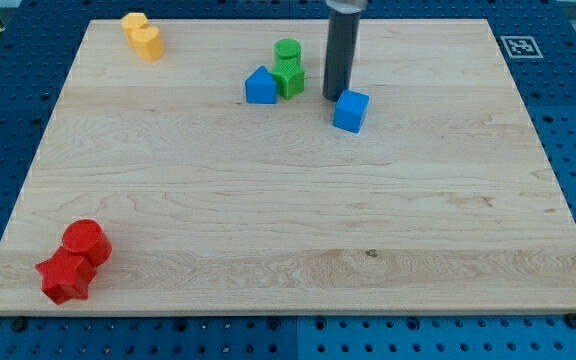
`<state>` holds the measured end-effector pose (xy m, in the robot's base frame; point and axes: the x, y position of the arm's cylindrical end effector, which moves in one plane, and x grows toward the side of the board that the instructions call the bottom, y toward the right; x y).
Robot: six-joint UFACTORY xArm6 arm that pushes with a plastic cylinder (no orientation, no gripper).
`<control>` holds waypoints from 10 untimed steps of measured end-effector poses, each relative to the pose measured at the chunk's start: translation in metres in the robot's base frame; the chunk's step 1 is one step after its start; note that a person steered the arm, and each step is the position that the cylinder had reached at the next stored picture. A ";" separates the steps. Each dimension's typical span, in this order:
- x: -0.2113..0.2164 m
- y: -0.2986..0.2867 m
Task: Point your arm towards blue triangle
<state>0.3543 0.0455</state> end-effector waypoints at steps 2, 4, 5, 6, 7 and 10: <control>0.032 -0.034; -0.003 -0.131; -0.011 -0.159; -0.041 -0.171; -0.065 -0.167; -0.069 -0.098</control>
<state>0.2856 -0.0521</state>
